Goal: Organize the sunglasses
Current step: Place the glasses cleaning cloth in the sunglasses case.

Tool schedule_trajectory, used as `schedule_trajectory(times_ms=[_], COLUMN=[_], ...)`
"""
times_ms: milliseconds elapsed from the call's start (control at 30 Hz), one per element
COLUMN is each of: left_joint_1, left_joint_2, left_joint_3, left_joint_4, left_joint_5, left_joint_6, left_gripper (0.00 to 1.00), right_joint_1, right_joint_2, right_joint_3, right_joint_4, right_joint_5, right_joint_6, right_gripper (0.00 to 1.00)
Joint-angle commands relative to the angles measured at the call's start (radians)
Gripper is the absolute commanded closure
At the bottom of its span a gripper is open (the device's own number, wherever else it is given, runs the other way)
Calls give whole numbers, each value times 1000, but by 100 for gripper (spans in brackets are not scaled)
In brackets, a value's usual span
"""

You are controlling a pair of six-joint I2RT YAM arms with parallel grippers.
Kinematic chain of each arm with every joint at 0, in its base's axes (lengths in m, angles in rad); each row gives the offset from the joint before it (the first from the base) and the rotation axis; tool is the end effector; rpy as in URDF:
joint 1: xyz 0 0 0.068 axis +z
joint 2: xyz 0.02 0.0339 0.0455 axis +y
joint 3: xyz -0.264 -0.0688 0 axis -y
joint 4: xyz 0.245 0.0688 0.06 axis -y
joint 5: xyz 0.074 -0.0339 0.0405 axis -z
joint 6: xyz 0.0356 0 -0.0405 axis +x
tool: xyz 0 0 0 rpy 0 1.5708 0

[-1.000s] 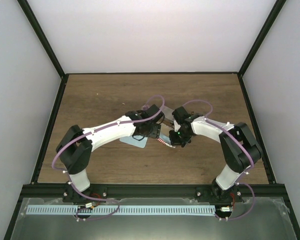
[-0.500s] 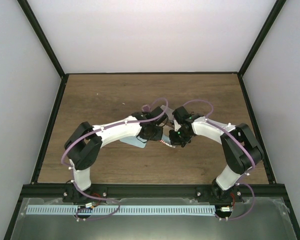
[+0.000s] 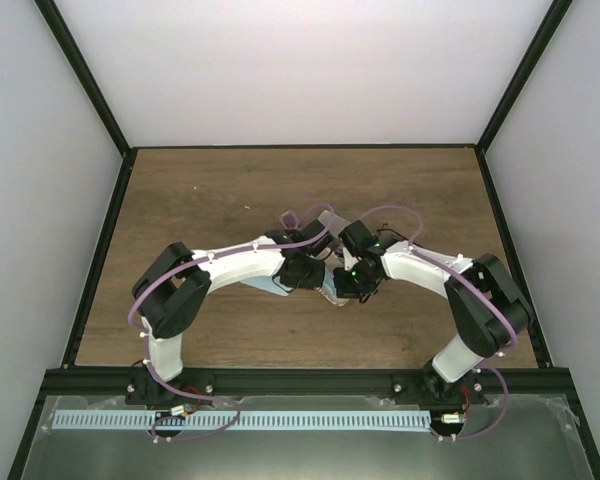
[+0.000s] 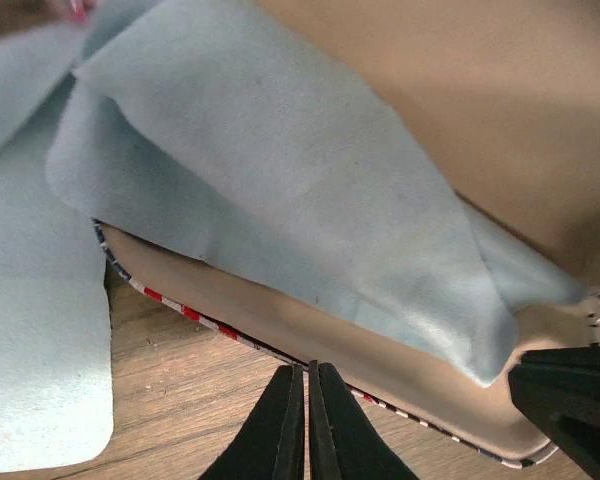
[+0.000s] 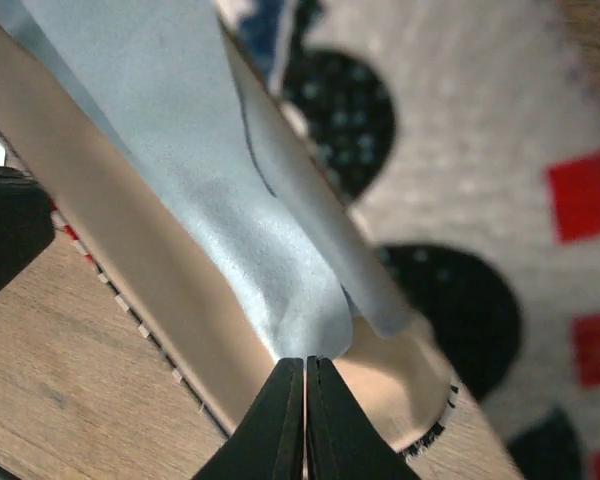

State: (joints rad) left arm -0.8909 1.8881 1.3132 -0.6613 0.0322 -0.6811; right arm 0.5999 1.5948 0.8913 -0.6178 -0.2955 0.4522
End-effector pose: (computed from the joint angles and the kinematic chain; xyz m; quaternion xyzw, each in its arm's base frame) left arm 0.2359 -0.2936 0.1780 0.1059 0.9802 -0.1290 0.1064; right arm 0.2242 0.1659 0.1600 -0.0907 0.9774 0.1881 0.0331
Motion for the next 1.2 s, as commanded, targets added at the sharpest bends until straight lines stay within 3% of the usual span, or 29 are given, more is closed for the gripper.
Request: schedule_trajectory(times_ms=[0, 67, 133, 367, 700, 1167], left_joint_1=[-3, -3, -3, -3, -2, -3], left_joint_2=[21, 17, 17, 21, 29, 67], left_joint_3=[-61, -74, -75, -52, -29, 70], left_joint_4=[31, 34, 33, 24, 12, -29], left_joint_5=[31, 27, 23, 10, 13, 45], left_joint_6=[-37, -38, -37, -38, -36, 0], left_gripper=[96, 96, 96, 96, 96, 96], right_joint_1=[12, 12, 11, 14, 21, 31], right_joint_2=[-45, -48, -49, -17, -35, -124], right_joint_3=[-2, 1, 5, 19, 20, -156], right_joint_4=[1, 1, 5, 14, 52, 317], right_joint_5=[17, 22, 20, 39, 142, 256], right_joint_6=[27, 28, 29, 18, 34, 84], right_gripper=[89, 75, 67, 57, 56, 59])
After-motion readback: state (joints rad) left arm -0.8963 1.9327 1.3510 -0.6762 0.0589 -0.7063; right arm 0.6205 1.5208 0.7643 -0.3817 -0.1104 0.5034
